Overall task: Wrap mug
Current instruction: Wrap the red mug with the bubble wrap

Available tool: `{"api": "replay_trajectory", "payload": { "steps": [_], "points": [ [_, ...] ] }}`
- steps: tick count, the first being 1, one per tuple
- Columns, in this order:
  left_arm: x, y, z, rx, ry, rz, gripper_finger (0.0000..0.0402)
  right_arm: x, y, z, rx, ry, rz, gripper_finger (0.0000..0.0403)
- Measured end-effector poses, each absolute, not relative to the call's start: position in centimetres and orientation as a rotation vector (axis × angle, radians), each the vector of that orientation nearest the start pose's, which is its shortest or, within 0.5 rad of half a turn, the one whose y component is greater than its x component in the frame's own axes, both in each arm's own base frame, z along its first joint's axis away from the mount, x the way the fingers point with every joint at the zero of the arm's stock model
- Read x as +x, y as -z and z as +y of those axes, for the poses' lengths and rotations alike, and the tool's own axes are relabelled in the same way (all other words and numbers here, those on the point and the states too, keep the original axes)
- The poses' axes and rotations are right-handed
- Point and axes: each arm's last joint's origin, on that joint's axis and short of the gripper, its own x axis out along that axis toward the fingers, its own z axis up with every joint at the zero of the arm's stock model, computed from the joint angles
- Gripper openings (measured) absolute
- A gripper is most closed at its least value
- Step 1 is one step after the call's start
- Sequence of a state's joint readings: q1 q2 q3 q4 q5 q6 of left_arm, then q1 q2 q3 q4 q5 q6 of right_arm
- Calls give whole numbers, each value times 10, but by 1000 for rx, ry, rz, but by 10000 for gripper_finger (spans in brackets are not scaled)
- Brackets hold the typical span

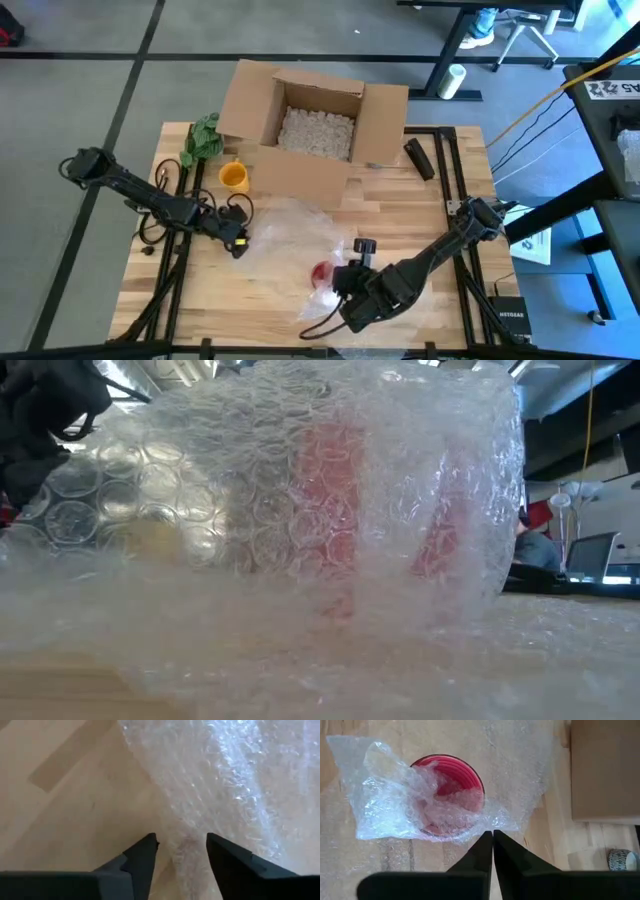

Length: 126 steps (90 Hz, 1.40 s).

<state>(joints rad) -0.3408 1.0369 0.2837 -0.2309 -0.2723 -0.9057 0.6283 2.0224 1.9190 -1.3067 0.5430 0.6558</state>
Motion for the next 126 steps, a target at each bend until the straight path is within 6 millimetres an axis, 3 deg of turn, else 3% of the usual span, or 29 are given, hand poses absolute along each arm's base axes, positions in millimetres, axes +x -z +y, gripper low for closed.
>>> {"api": "replay_trajectory", "payload": {
  "steps": [25,56,79,97,126],
  "points": [
    [168,-141,-51,-477,-206,699,69,332,-284,223,-200,307,1101,1],
    [174,-151,-53,-437,-137,598,66,333,-284,223,-198,308,1098,1],
    [181,-183,-60,-364,17,313,66,333,-284,223,-198,308,1097,1],
    [176,-168,-62,-395,-18,459,66,333,-284,223,-198,308,1097,1],
    [179,-160,-63,-387,-33,500,66,333,-284,223,-197,307,1095,1]
  ]
}}
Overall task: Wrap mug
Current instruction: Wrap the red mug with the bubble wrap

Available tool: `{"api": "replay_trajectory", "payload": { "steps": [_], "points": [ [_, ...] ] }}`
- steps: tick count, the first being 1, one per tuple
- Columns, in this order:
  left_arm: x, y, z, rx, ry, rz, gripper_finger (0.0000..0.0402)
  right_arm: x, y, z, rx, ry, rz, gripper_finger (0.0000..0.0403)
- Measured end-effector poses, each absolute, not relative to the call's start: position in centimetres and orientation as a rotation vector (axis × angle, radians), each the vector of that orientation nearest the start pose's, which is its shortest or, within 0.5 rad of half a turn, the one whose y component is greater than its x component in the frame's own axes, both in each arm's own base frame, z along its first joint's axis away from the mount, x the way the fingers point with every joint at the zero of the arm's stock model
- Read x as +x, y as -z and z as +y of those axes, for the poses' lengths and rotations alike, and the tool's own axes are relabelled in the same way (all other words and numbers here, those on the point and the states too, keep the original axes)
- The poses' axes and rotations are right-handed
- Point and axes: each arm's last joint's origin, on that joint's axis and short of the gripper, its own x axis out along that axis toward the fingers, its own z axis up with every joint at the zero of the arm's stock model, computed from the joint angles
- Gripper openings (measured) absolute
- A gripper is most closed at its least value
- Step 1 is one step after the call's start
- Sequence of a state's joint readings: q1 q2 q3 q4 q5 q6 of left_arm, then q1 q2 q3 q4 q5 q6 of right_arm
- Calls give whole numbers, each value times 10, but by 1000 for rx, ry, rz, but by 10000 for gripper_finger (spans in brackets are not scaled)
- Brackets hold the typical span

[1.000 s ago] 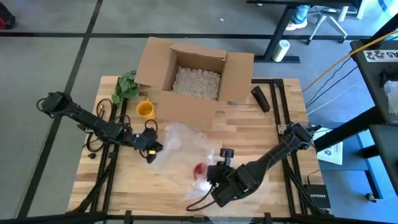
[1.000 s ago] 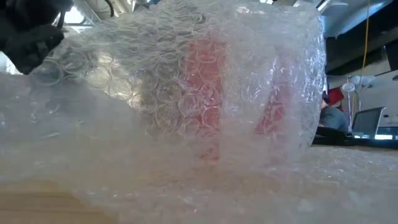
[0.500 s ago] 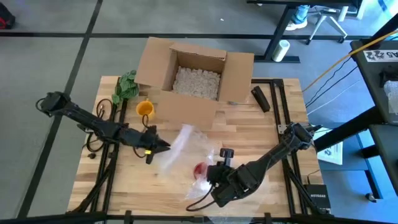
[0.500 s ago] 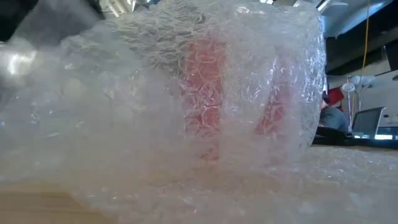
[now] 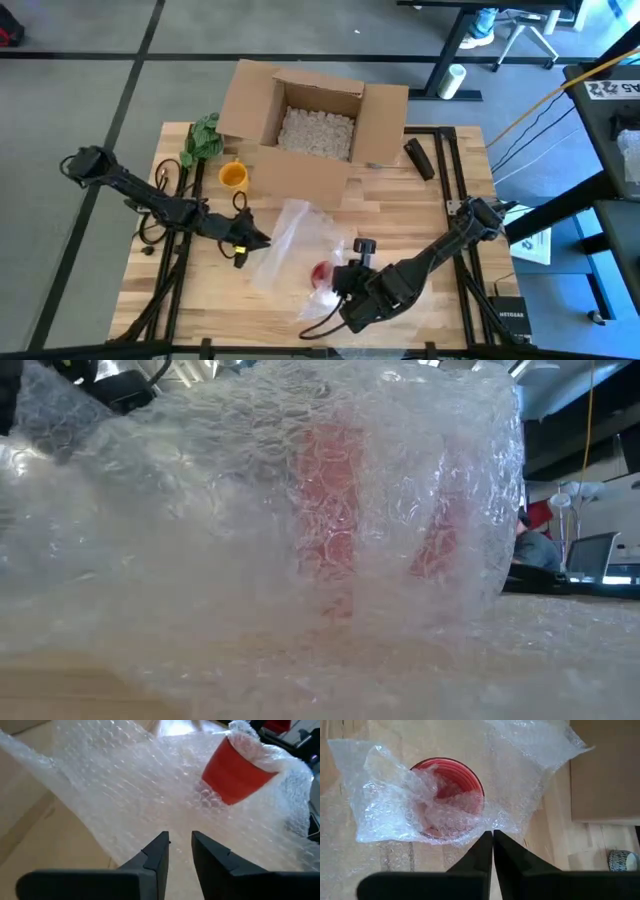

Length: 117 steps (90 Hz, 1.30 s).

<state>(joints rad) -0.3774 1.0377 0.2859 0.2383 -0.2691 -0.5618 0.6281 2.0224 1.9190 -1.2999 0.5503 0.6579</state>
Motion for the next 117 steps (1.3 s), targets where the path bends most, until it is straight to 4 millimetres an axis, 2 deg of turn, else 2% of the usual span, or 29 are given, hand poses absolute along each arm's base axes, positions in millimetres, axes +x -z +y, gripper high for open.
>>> {"api": "replay_trajectory", "payload": {
  "steps": [17,37,52,84,117],
  "points": [
    [179,-154,-62,-345,-58,546,66,333,-284,223,-197,307,1095,1],
    [189,-177,-70,-268,-5,520,66,333,-284,223,-197,307,1095,1],
    [186,-170,-68,-296,-53,600,66,333,-284,223,-198,307,1095,1],
    [188,-173,-72,-295,-32,587,66,333,-284,223,-198,306,1095,1],
    [192,-177,-67,-312,-54,537,68,333,-284,223,-199,306,1095,1]
  ]
}}
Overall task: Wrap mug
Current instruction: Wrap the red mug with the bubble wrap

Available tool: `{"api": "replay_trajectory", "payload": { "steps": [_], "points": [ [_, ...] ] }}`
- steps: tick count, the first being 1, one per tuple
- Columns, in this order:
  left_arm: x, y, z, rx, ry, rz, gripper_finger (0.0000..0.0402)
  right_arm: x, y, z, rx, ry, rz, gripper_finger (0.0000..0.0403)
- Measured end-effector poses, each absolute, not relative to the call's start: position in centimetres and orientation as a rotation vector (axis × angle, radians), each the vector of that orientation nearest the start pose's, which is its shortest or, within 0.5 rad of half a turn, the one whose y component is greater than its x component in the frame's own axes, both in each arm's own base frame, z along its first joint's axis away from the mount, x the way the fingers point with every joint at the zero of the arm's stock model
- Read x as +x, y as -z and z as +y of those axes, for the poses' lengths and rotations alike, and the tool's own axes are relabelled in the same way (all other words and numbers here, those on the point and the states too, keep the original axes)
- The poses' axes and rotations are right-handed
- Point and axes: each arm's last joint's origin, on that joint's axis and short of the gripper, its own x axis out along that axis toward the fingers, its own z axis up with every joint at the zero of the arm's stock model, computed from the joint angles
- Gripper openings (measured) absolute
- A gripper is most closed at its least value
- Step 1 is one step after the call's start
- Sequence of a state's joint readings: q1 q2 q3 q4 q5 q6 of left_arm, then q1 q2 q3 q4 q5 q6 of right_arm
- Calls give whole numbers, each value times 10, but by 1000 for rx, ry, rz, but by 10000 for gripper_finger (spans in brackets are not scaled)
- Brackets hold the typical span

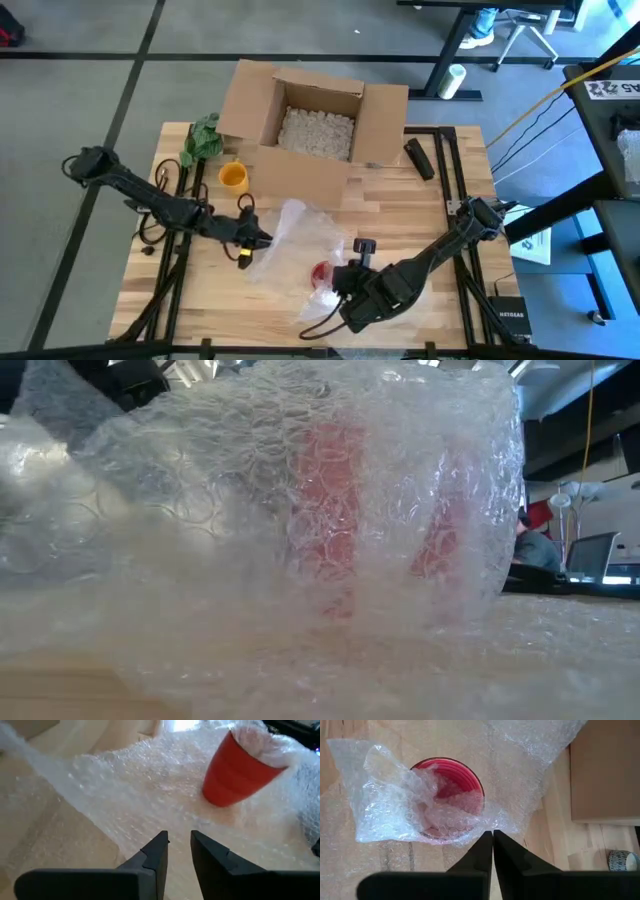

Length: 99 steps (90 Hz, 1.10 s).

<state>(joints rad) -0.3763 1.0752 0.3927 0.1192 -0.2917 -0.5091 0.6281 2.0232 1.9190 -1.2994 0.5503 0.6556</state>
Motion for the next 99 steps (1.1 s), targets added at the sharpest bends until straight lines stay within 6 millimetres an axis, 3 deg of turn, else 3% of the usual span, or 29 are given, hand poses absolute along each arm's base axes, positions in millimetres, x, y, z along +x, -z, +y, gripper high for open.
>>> {"api": "replay_trajectory", "payload": {
  "steps": [51,99],
  "points": [
    [193,-179,-71,-382,64,553,188,334,-284,224,-193,297,1089,1],
    [195,-184,-73,-392,117,510,199,334,-284,224,-190,293,1093,1]
  ]
}}
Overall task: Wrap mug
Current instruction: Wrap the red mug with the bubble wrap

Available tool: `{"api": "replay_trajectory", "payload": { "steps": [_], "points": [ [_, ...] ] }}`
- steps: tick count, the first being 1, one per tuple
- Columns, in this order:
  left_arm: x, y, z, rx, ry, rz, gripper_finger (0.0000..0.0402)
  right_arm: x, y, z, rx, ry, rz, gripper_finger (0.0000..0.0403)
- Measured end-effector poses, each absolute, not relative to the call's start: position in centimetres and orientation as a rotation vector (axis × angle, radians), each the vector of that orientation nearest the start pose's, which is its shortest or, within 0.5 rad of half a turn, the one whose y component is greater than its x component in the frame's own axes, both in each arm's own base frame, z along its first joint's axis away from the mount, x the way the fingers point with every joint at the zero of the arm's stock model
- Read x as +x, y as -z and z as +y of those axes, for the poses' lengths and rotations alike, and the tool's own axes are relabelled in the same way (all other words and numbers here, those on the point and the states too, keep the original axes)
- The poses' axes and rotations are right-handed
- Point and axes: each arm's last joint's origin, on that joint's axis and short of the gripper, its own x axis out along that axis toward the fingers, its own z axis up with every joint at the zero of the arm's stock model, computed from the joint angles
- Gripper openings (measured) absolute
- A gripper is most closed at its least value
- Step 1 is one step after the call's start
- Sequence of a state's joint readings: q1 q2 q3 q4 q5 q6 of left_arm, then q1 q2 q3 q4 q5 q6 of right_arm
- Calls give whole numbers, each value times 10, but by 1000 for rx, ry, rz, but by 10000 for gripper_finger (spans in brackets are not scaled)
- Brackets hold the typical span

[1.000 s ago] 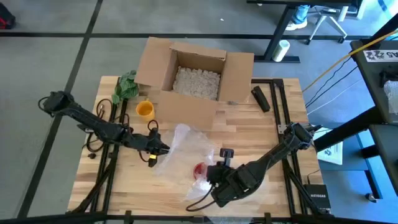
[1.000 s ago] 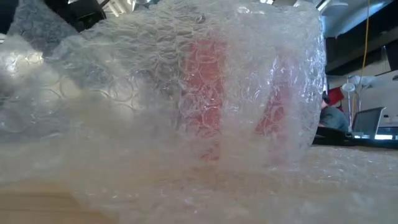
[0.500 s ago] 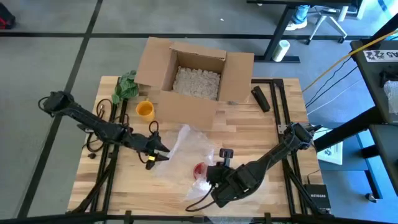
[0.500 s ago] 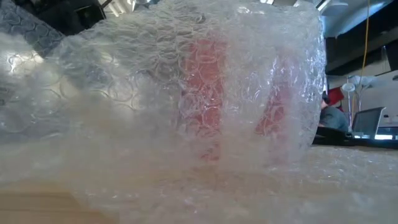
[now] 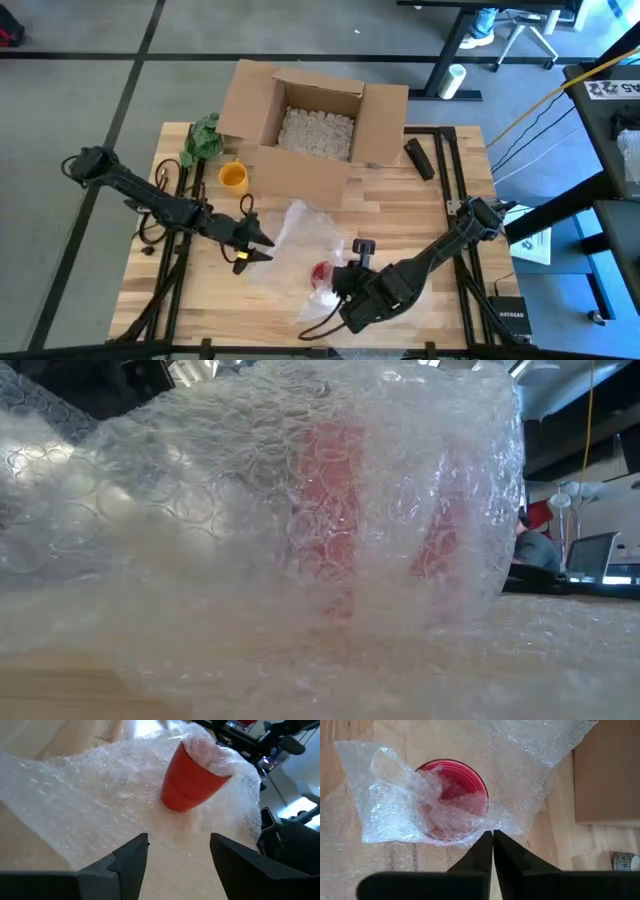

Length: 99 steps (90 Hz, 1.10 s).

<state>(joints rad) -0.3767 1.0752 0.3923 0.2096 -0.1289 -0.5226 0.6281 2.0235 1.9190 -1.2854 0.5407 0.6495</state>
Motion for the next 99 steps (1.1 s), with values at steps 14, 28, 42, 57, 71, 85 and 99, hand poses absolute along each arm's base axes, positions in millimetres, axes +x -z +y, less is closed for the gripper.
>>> {"api": "replay_trajectory", "payload": {
  "steps": [14,28,42,57,71,85,99],
  "points": [
    [194,-179,-69,-407,75,561,199,334,-284,224,-190,293,1093,1],
    [192,-169,-59,-435,-13,616,199,334,-284,224,-190,293,1093,1],
    [194,-162,-49,-446,-76,637,199,334,-284,224,-190,292,1093,1],
    [197,-157,-40,-419,-118,651,194,334,-284,224,-190,292,1093,1],
    [199,-160,-40,-381,-95,617,133,334,-284,224,-190,292,1094,1],
    [200,-162,-42,-334,-73,590,24,334,-284,224,-191,292,1095,1],
    [201,-165,-46,-312,-61,558,3,334,-284,224,-191,293,1095,1]
  ]
}}
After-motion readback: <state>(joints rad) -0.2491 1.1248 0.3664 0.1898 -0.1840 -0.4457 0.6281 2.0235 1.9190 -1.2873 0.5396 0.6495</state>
